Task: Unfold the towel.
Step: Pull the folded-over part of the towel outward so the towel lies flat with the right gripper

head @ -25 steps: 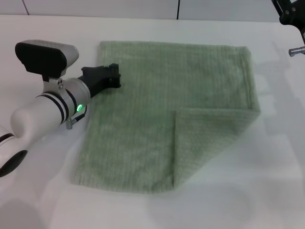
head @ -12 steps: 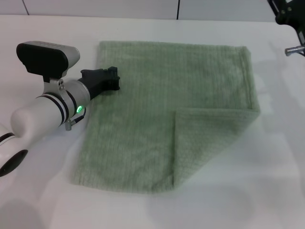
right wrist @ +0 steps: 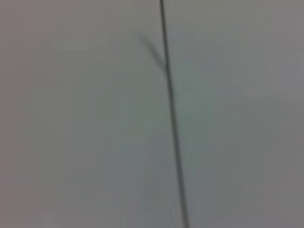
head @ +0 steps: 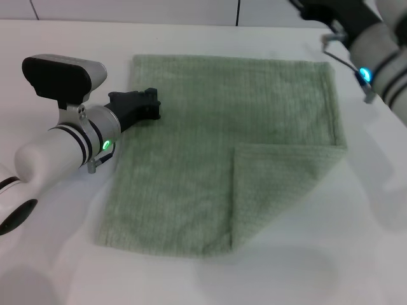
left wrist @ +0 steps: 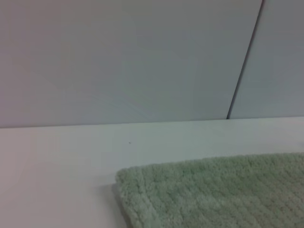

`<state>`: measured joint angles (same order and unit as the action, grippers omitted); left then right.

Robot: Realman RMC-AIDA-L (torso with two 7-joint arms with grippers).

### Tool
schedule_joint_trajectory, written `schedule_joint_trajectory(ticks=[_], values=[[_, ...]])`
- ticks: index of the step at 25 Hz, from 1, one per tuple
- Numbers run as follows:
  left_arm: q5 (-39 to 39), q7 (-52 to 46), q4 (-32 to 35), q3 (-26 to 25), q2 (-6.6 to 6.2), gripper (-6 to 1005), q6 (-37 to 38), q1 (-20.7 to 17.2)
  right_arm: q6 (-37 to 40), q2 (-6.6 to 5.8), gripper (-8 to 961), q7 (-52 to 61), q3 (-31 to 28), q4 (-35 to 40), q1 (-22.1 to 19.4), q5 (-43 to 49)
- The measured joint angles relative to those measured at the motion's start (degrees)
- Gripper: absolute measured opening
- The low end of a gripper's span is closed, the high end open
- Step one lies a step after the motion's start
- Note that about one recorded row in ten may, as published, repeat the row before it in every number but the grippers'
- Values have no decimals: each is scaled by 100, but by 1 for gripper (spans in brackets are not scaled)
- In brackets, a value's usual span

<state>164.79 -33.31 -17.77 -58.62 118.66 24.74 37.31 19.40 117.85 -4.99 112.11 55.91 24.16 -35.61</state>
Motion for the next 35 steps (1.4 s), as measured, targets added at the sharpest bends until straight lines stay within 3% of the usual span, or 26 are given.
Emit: schedule_joint_trajectory(ticks=[1,2,3,4,5,6,7,9,10,14,20,25,35], values=[[0,0,-7,0,0,0,0,3,-1147,23,774,-30,-342,422,104,0],[0,0,-7,0,0,0,0,3,-1147,23,774,-30,-342,422,104,0],[0,0,-25,0,-1,0,1,5,-1732,38,774,-51,-525,622,175,2],[0,0,-67,0,-8,0,2,-10,-2892,46,774,-65,-885,976,336,2],[0,0,-67,0,-8,0,2,-10,-2892,46,774,-65,-885,976,336,2],[0,0,-86,0,-11,0,3,-18,-3884,48,774,-157,-1182,1243,500,1],[0,0,-100,0,-13,0,3,-26,-3884,48,774,-157,-1182,1243,500,1],[0,0,-103,0,-15,0,5,-27,-5182,55,774,-487,-1586,1581,748,-35],[0,0,-103,0,-15,0,5,-27,-5182,55,774,-487,-1586,1581,748,-35],[0,14,-125,0,-18,0,6,-31,-6942,99,773,-1118,-2050,1831,1206,-60],[0,14,-130,0,-19,0,6,-34,-8057,100,773,-1525,-2129,1939,1505,-115],[0,10,-107,0,-11,1,5,-40,-9105,114,773,-2120,-2069,1458,2007,-388],[0,10,-91,0,-6,1,-29,-40,-9409,133,772,-2472,-1899,722,2391,-514]])
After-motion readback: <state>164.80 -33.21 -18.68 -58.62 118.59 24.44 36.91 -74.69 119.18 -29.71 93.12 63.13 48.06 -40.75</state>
